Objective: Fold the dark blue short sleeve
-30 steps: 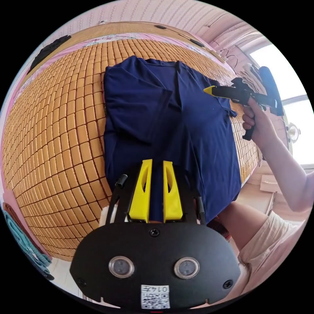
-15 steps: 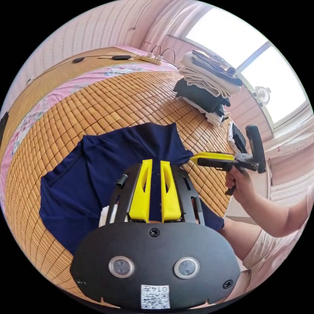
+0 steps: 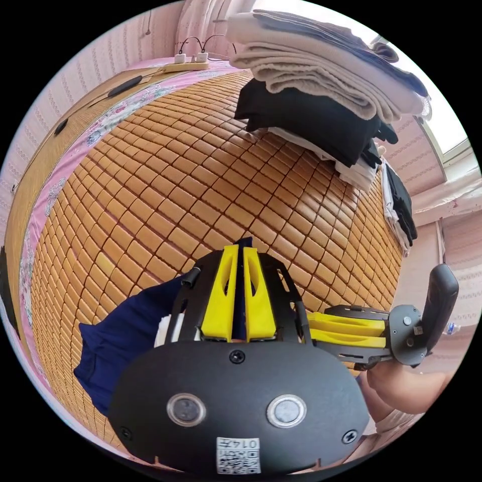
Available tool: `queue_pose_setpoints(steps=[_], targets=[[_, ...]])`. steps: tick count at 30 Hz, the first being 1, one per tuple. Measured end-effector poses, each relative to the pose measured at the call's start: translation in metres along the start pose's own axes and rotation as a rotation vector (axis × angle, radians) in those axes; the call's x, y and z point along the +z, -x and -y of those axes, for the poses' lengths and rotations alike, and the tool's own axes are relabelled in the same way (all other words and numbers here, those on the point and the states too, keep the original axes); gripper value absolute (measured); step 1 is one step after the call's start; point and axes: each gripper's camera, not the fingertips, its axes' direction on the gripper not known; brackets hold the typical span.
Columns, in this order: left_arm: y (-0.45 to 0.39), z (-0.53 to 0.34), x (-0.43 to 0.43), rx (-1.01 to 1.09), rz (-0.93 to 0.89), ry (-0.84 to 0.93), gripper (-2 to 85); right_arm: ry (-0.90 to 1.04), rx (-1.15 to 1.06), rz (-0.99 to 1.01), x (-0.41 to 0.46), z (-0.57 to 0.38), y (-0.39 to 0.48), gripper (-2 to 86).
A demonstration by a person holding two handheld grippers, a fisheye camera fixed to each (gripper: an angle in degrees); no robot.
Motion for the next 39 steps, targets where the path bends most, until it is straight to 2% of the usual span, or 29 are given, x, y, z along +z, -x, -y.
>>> queue_pose_setpoints(steps=[4,6,9,12,14,19,21,26,31,34,36,39], targets=[[0.028,-0.047,-0.059,-0.095,-0.015,-0.175,-0.1,-0.085,-0.099,0.016,-0.019,-0.004,0.011,3.4],[0.05,-0.104,-0.107,-0.171,-0.01,-0.253,0.2,-0.118,-0.298,0.06,-0.035,-0.009,0.037,3.4],[0.079,-0.19,-0.128,-0.319,-0.011,-0.223,2.7,0.009,-0.505,0.086,-0.026,-0.022,0.068,3.8],[0.104,-0.261,-0.117,-0.465,0.025,-0.115,4.7,0.141,-0.538,0.065,-0.007,-0.032,0.075,4.5],[0.114,-0.294,-0.116,-0.532,0.0,-0.111,5.0,0.169,-0.546,0.064,-0.004,-0.032,0.075,4.8],[0.143,-0.358,-0.138,-0.639,0.023,-0.225,5.1,0.147,-0.564,-0.009,0.003,0.002,0.081,6.1],[0.167,-0.387,-0.149,-0.698,0.084,-0.281,5.1,0.104,-0.565,-0.03,0.014,0.033,0.087,7.6],[0.225,-0.425,-0.152,-0.787,0.158,-0.295,7.9,0.089,-0.488,-0.041,0.054,0.092,0.089,9.0],[0.266,-0.435,-0.139,-0.806,0.075,-0.263,11.8,0.176,-0.445,0.033,0.078,0.115,0.085,2.6],[0.286,-0.434,-0.129,-0.819,-0.008,-0.243,9.5,0.172,-0.441,0.047,0.074,0.123,0.083,1.5],[0.294,-0.424,-0.123,-0.745,-0.067,-0.22,4.0,0.174,-0.447,0.04,0.071,0.133,0.08,1.0],[0.306,-0.421,-0.122,-0.748,-0.046,-0.2,0.6,0.177,-0.437,0.04,0.066,0.146,0.074,0.6]])
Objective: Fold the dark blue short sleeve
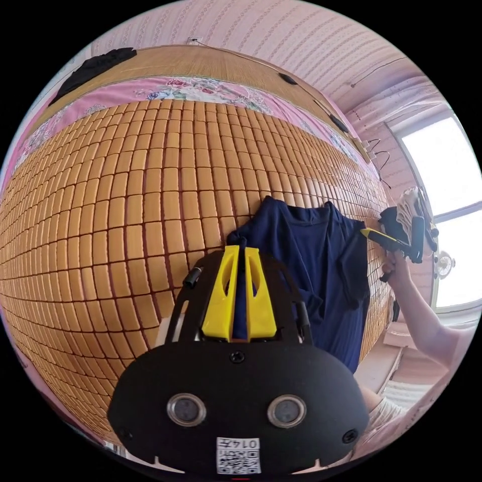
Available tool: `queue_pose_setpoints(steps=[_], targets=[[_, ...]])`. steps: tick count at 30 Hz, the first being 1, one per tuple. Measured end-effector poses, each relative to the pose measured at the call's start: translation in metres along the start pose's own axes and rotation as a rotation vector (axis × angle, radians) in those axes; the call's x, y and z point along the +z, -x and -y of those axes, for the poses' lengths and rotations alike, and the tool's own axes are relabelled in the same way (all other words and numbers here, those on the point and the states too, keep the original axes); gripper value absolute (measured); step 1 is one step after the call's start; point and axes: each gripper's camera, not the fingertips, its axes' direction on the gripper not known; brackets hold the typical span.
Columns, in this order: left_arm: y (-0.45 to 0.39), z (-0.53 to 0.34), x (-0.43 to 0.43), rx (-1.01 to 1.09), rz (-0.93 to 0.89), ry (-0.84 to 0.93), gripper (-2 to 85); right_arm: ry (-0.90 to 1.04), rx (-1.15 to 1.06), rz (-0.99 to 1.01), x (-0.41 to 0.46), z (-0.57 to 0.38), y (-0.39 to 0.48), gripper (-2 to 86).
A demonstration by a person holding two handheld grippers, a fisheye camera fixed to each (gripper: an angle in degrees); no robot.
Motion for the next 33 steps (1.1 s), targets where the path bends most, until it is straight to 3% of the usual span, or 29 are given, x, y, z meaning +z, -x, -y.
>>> queue_pose_setpoints(steps=[9,16,24,29,33], targets=[[0.023,0.004,-0.041,-0.103,-0.042,-0.114,-0.7,-0.062,-0.018,0.002,-0.029,0.011,-0.013,0.2],[0.008,-0.032,-0.102,-0.016,-0.112,-0.224,-0.8,-0.156,-0.078,0.056,-0.068,-0.01,0.006,0.2],[-0.014,-0.167,-0.188,0.194,-0.119,-0.228,-0.8,-0.171,-0.262,0.175,-0.12,-0.125,0.062,0.3],[-0.012,-0.269,-0.211,0.208,-0.133,-0.175,-0.8,-0.12,-0.273,0.286,-0.132,-0.209,0.082,0.2],[0.004,-0.359,-0.19,0.111,-0.178,-0.135,-0.9,-0.011,-0.176,0.322,-0.091,-0.281,0.077,0.3]])
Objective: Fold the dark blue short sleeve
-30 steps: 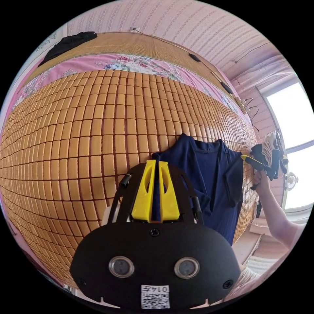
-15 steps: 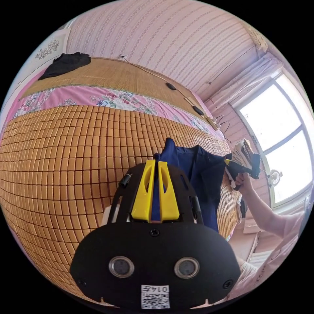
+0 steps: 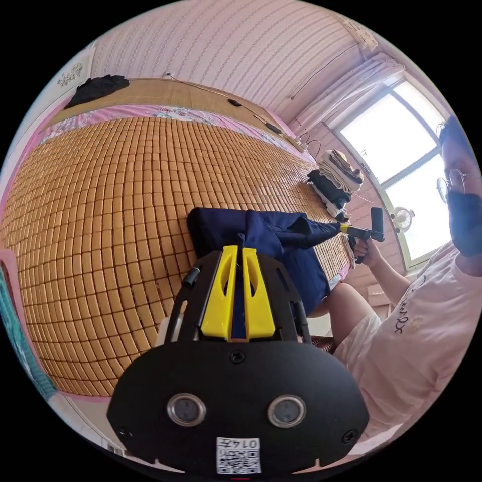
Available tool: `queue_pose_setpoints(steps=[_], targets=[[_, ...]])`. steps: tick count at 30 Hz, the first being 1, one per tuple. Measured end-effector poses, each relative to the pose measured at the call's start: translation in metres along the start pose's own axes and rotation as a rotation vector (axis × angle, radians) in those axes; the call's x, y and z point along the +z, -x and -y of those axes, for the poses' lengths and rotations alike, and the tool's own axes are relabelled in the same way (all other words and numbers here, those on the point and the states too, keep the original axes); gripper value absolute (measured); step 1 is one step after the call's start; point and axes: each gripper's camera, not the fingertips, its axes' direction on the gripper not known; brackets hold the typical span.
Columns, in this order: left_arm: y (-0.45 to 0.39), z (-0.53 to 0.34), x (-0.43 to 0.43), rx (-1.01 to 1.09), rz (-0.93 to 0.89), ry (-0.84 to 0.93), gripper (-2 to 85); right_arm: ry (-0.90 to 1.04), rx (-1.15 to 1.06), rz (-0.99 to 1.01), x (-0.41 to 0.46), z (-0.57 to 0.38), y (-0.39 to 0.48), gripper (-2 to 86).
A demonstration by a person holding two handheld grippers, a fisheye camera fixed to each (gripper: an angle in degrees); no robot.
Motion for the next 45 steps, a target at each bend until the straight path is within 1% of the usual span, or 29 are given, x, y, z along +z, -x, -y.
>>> queue_pose_setpoints(steps=[3,5,8,11,13,16,18,20,22,25,27,28,30,31,34,36,37,39,41,43,45], targets=[[0.016,-0.048,0.023,-0.098,-0.025,-0.001,-0.9,0.04,0.088,-0.009,0.038,-0.04,-0.016,0.3],[0.018,-0.063,0.025,-0.119,-0.033,-0.042,-0.9,-0.007,0.098,-0.016,0.043,-0.052,-0.014,0.3],[0.0,-0.068,0.0,-0.073,-0.024,-0.108,-0.9,-0.11,0.048,-0.06,0.023,-0.06,0.01,0.3],[-0.022,-0.073,-0.031,-0.024,0.009,-0.137,-0.8,-0.159,-0.014,-0.138,0.001,-0.067,0.043,0.3],[-0.027,-0.081,-0.037,-0.023,-0.012,-0.136,-0.8,-0.143,-0.022,-0.16,0.0,-0.075,0.052,0.3],[-0.029,-0.102,-0.017,-0.047,-0.02,-0.068,-0.4,-0.056,0.016,-0.217,0.019,-0.092,0.053,0.4],[-0.027,-0.118,0.018,-0.089,0.016,0.049,0.4,0.014,0.069,-0.263,0.041,-0.107,0.048,0.5],[-0.027,-0.126,0.035,-0.114,0.068,0.124,1.6,0.053,0.094,-0.276,0.054,-0.113,0.048,0.6],[-0.032,-0.128,0.028,-0.111,0.078,0.092,2.9,0.083,0.119,-0.341,0.061,-0.117,0.051,0.8],[-0.048,-0.124,-0.002,-0.08,0.172,0.065,2.9,0.065,0.113,-0.464,0.052,-0.115,0.075,1.1],[-0.073,-0.114,-0.02,0.006,0.251,0.043,1.1,0.022,0.031,-0.579,0.049,-0.103,0.107,1.4],[-0.079,-0.111,-0.021,0.025,0.252,0.043,0.6,0.011,0.005,-0.584,0.051,-0.099,0.115,1.5],[-0.103,-0.092,-0.007,0.091,0.194,0.053,1.3,0.024,-0.091,-0.516,0.076,-0.075,0.139,3.0],[-0.108,-0.087,0.0,0.1,0.185,0.056,1.9,0.036,-0.103,-0.505,0.086,-0.068,0.143,3.6],[-0.124,-0.063,0.046,0.095,0.204,0.107,5.1,0.146,-0.112,-0.498,0.142,-0.043,0.145,6.7],[-0.124,-0.053,0.083,0.078,0.212,0.213,4.9,0.236,-0.094,-0.537,0.175,-0.036,0.138,6.1],[-0.123,-0.053,0.09,0.075,0.213,0.243,4.7,0.23,-0.092,-0.534,0.177,-0.037,0.138,5.7],[-0.126,-0.056,0.081,0.104,0.182,0.228,1.0,0.186,-0.139,-0.494,0.164,-0.043,0.147,1.4],[-0.132,-0.064,0.063,0.14,0.145,0.222,-0.2,0.16,-0.206,-0.422,0.147,-0.053,0.158,0.8],[-0.14,-0.08,0.044,0.204,0.093,0.236,-0.5,0.182,-0.286,-0.333,0.134,-0.067,0.17,0.7],[-0.145,-0.105,0.031,0.247,0.041,0.325,-0.3,0.284,-0.377,-0.228,0.127,-0.091,0.182,1.0]])
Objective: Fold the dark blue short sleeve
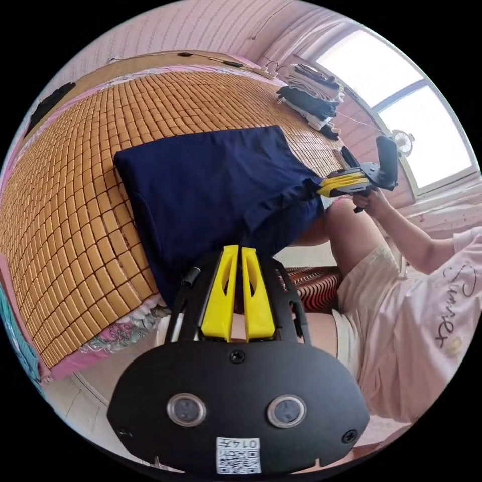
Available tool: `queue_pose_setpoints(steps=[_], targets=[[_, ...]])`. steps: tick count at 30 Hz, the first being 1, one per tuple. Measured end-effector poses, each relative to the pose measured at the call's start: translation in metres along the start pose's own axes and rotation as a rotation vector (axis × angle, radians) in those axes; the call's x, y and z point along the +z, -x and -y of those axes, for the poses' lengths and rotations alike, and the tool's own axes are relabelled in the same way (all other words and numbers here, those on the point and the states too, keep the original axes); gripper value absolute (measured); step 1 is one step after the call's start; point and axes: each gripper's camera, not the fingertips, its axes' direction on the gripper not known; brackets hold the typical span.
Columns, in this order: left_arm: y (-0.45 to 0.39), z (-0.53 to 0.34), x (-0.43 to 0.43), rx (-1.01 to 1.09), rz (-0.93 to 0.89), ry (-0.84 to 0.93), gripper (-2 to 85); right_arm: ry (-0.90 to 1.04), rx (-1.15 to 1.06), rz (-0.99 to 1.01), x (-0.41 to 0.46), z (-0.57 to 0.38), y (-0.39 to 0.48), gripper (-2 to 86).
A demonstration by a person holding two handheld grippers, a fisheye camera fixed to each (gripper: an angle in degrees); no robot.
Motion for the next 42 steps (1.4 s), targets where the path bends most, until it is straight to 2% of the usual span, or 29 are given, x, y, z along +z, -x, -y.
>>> queue_pose_setpoints(steps=[3,7,12,15,20,24,27,31,37,40,42], targets=[[-0.003,-0.03,-0.002,0.0,-0.014,0.084,1.8,0.125,-0.043,0.03,0.006,-0.021,0.012,2.6],[0.003,-0.041,-0.016,-0.036,0.017,0.087,4.1,0.142,0.03,0.024,0.0,-0.025,-0.001,6.3],[0.04,-0.006,-0.047,-0.138,0.125,-0.12,4.8,-0.085,0.27,-0.153,-0.032,0.003,-0.061,10.5],[0.075,0.029,-0.052,-0.224,0.13,-0.215,5.1,-0.178,0.431,-0.222,-0.039,0.018,-0.111,11.2],[0.121,0.077,-0.04,-0.329,0.136,-0.305,8.1,-0.28,0.637,-0.12,-0.032,0.028,-0.178,9.9],[0.14,0.104,-0.011,-0.385,0.099,-0.186,8.3,-0.258,0.576,0.024,-0.013,0.035,-0.188,2.6],[0.134,0.11,-0.012,-0.331,0.123,-0.156,1.8,-0.297,0.543,-0.024,-0.018,0.033,-0.181,1.4],[0.129,0.116,-0.029,-0.312,0.153,-0.265,-0.1,-0.411,0.544,0.005,-0.041,0.03,-0.188,0.9],[0.125,0.16,-0.034,-0.313,0.201,-0.311,0.6,-0.391,0.545,-0.083,-0.055,0.063,-0.205,0.8],[0.131,0.177,-0.024,-0.358,0.18,-0.274,3.8,-0.324,0.624,-0.104,-0.047,0.08,-0.222,1.1],[0.124,0.177,-0.027,-0.366,0.234,-0.261,5.3,-0.251,0.692,-0.212,-0.048,0.089,-0.224,1.0]])
